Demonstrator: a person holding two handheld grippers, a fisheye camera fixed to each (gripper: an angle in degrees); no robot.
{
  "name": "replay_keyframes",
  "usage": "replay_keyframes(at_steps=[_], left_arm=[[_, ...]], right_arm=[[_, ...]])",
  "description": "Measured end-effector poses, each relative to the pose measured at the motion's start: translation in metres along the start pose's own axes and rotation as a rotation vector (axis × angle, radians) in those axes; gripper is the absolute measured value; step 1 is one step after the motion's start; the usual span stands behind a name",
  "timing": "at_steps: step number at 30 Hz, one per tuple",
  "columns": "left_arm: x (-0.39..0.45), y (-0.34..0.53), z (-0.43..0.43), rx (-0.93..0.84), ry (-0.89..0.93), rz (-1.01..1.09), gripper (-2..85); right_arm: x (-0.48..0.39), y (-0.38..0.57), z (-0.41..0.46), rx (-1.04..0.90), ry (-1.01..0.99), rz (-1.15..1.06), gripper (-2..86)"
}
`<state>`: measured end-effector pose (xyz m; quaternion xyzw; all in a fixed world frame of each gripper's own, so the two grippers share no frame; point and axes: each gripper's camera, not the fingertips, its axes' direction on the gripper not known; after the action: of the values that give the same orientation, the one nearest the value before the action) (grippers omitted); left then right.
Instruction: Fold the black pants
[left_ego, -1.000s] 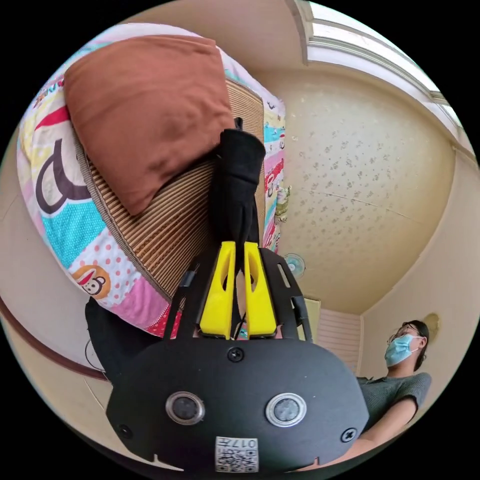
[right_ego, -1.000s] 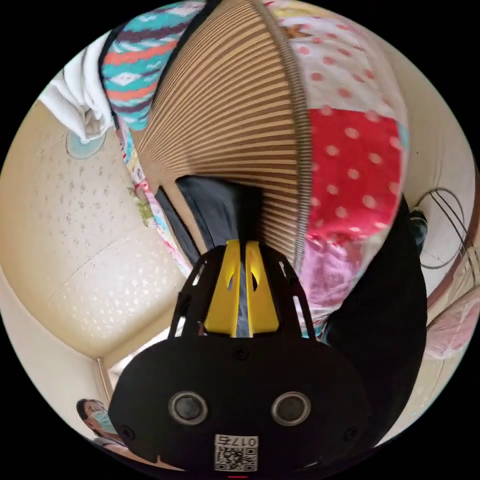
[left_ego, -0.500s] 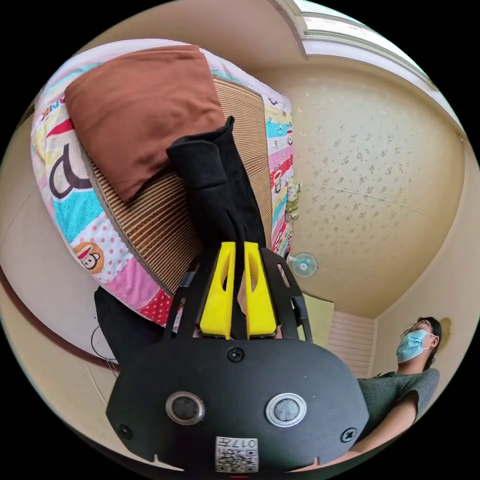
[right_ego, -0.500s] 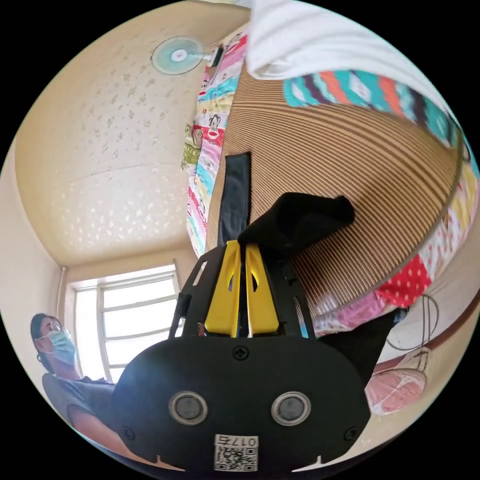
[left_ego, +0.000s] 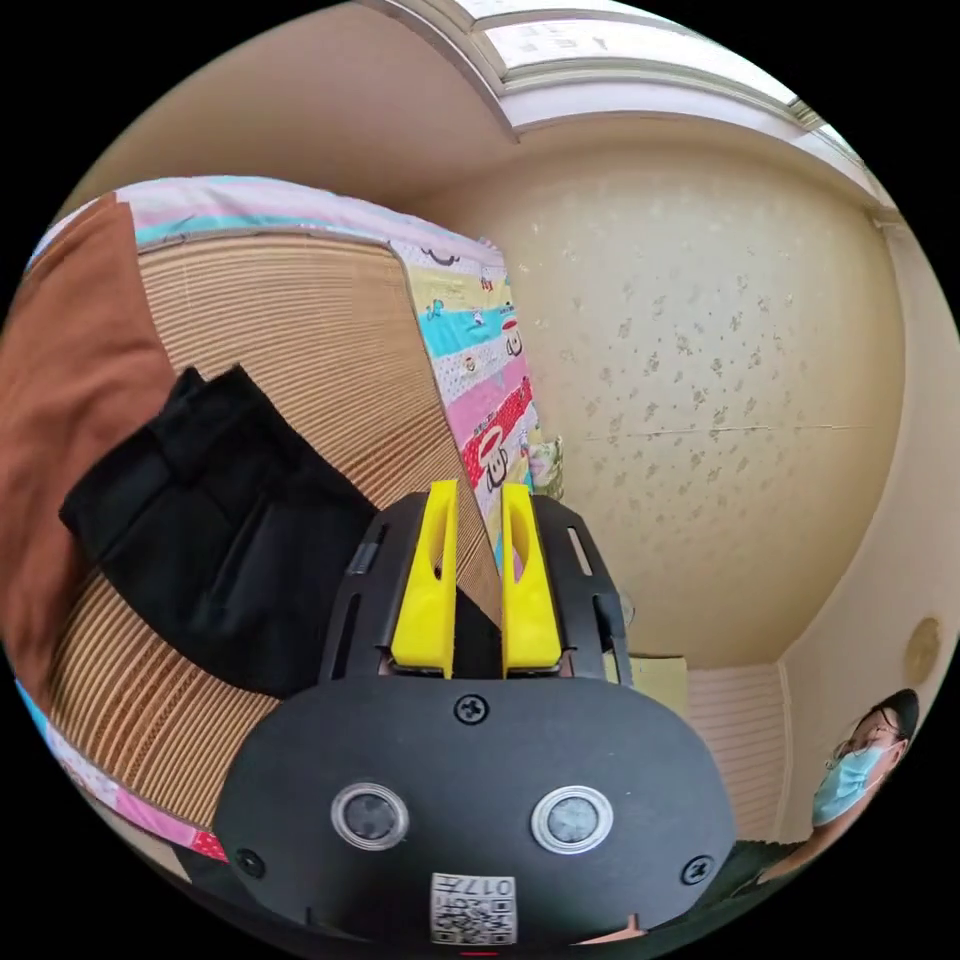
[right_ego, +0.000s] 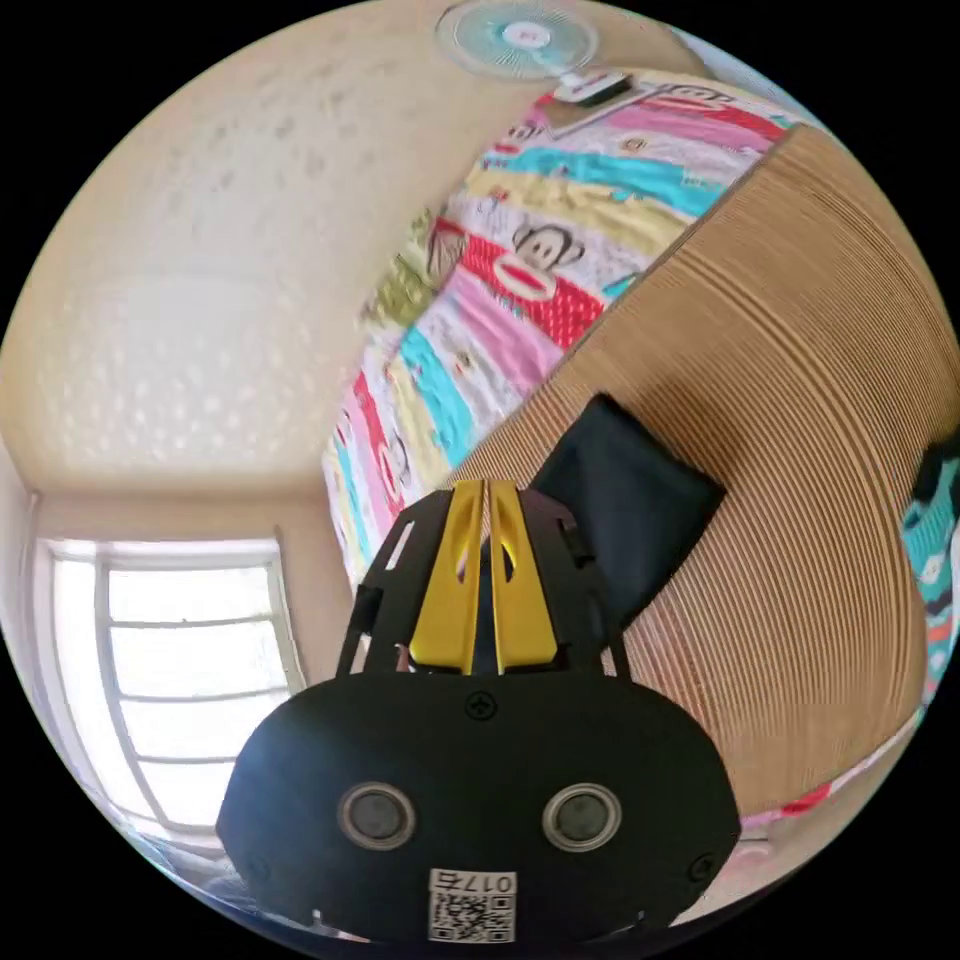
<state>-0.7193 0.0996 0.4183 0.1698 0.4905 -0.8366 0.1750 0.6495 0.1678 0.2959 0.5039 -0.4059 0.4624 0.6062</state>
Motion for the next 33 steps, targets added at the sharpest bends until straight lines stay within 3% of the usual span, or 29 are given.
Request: replay_keyframes(at_steps=[4,9,11,13,19,21,26,31,33], left_arm=[[-0.004,0.048,0.095,-0.300,-0.137,0.139,7.0],[-0.024,0.110,0.177,-0.610,-0.494,0.380,3.6],[-0.043,0.140,0.196,-0.724,-0.681,0.495,0.1],[-0.050,0.151,0.186,-0.700,-0.697,0.511,-0.5],[-0.080,0.174,0.130,-0.740,-0.644,0.411,0.0],[-0.093,0.172,0.099,-0.678,-0.594,0.322,1.6],[-0.146,0.129,-0.009,-0.284,-0.504,-0.034,16.2],[-0.191,0.064,-0.006,-0.198,-0.456,-0.141,18.9],[-0.206,0.041,0.014,-0.236,-0.449,-0.162,17.8]], right_arm=[[-0.017,0.002,0.089,-0.243,0.178,-0.221,0.6],[0.021,0.041,0.213,-0.680,0.674,-0.369,0.4],[0.031,0.060,0.210,-0.642,0.677,-0.420,0.4],[0.040,0.075,0.195,-0.610,0.657,-0.419,0.4],[0.090,0.169,0.152,-0.777,0.749,-0.457,0.4],[0.111,0.206,0.132,-0.813,0.798,-0.421,0.4],[0.148,0.237,0.101,-0.867,0.879,-0.209,0.4],[0.161,0.240,0.075,-0.859,0.824,-0.062,0.4],[0.163,0.236,0.052,-0.783,0.695,0.035,0.4]])
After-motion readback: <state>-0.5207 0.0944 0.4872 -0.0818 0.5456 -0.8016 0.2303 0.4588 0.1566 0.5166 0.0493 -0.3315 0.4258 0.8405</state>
